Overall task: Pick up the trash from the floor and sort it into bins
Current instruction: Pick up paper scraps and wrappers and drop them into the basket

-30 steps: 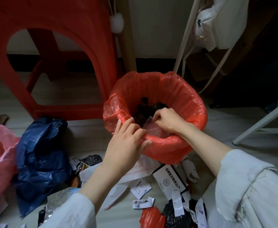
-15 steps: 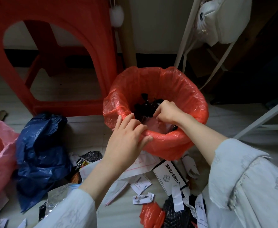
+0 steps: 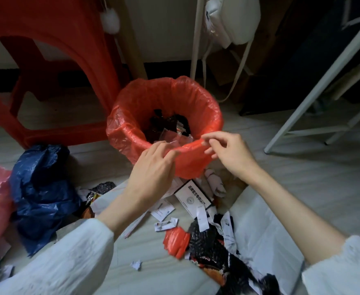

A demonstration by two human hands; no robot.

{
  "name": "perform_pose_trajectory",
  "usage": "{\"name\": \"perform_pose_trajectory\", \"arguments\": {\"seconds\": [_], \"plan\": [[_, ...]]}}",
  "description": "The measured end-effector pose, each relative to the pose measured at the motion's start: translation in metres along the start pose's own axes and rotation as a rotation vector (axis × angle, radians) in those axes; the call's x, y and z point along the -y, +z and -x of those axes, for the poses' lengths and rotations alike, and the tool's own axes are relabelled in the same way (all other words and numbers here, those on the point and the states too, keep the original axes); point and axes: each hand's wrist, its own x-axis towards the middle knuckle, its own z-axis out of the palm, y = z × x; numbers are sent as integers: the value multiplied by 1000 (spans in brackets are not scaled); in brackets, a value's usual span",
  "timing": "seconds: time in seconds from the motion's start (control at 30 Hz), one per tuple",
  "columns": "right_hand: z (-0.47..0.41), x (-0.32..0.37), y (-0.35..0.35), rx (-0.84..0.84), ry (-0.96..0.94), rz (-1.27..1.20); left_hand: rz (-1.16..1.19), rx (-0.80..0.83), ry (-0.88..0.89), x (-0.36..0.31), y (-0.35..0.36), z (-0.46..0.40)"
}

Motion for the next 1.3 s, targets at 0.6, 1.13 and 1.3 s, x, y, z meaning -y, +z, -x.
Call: {"name": "perform_pose_trajectory", "arguments": {"seconds": [0.6, 1.13, 1.3], "plan": [[112, -250, -8, 373, 565, 751, -161, 846, 297, -77, 158, 50], [128, -270, 5, 261, 508, 737, -124, 827, 376, -90, 198, 44], [127, -271, 6, 201, 467, 731, -12, 604, 397, -72, 184, 41]]}}
